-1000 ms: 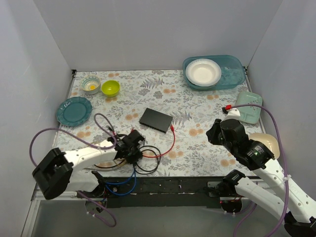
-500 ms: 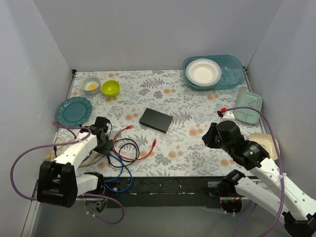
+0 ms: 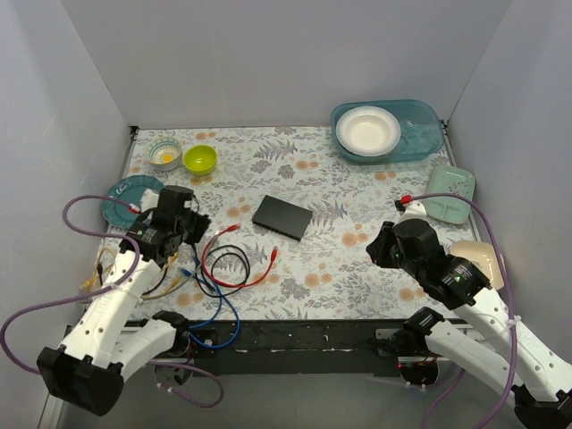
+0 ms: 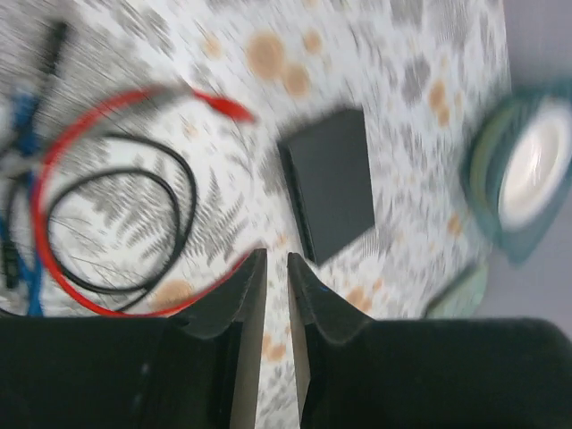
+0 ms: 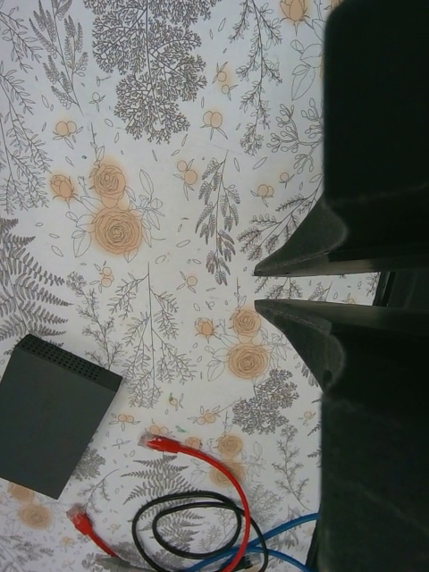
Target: Pull the plug from the switch port
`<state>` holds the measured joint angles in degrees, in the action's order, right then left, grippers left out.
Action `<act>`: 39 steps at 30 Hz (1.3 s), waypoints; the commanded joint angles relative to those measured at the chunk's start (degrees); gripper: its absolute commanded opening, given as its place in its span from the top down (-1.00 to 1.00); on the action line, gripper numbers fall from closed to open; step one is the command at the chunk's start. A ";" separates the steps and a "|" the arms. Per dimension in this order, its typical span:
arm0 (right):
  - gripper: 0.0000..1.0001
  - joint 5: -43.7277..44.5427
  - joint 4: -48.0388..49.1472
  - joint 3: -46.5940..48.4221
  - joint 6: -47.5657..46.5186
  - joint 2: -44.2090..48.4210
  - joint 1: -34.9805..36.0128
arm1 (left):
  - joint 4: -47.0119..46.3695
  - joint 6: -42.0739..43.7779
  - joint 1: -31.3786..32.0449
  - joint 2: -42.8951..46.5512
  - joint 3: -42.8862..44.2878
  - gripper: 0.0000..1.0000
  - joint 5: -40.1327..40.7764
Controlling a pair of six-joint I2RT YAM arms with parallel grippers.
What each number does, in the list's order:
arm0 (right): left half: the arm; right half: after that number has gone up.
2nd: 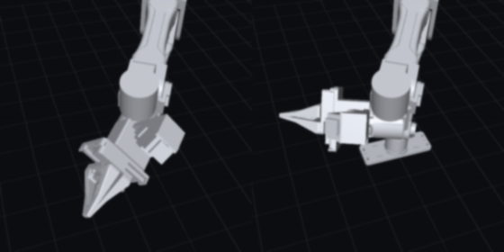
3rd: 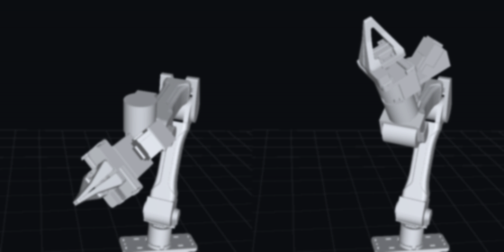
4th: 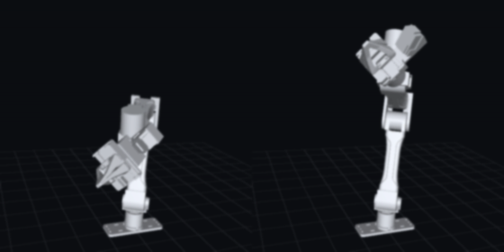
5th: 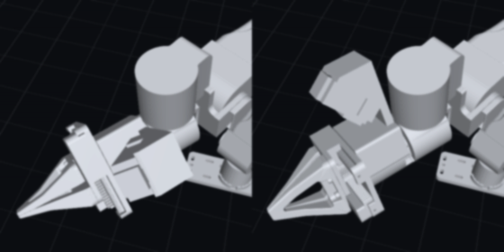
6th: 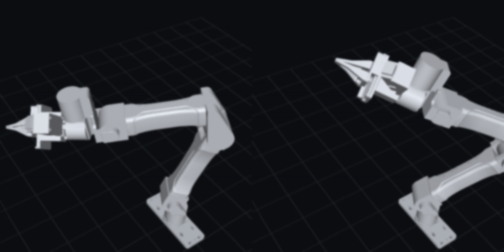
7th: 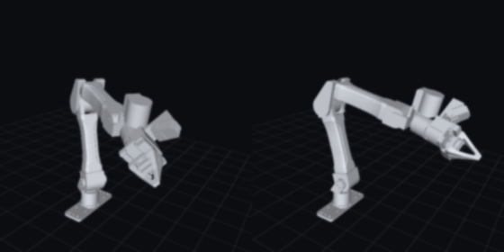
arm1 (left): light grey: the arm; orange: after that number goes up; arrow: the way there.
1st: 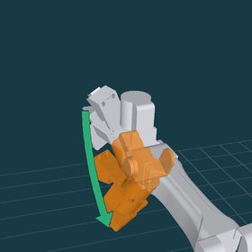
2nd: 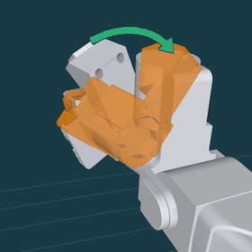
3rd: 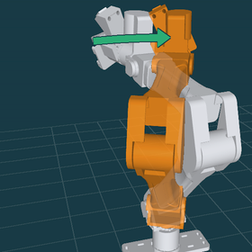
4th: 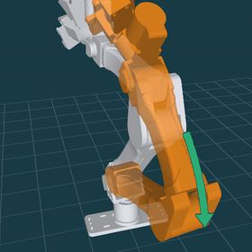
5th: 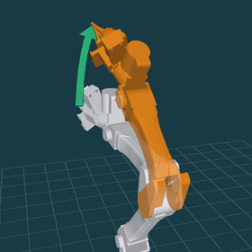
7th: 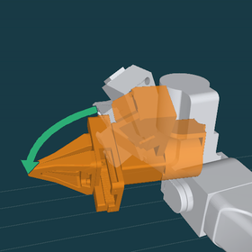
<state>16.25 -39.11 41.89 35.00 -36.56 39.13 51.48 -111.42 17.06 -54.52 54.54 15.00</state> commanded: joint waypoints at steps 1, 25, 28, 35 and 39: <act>0.53 -1.57 3.60 1.71 -1.25 -2.11 -0.02 | -11.56 1.28 17.16 -5.84 -5.23 0.70 -3.13; 0.52 -2.10 6.77 1.88 -0.29 -9.23 -0.02 | -11.76 -2.50 1.78 -26.00 -23.87 0.67 -7.36; 0.52 -1.84 6.68 2.14 -0.46 -9.94 -0.02 | -11.14 0.22 -8.77 -21.51 -23.52 0.63 -7.27; 0.53 -1.75 7.03 3.98 -1.43 -12.83 -0.29 | -9.65 6.99 -29.01 -17.46 -16.43 0.65 -10.61; 0.52 -1.92 9.40 4.61 -1.78 -14.15 -0.37 | -16.12 13.41 -28.05 -13.00 -11.57 0.73 -17.26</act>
<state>13.56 -34.09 43.40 34.17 -50.02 39.05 40.07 -105.84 -11.90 -72.60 37.63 2.09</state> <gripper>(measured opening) 0.240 0.138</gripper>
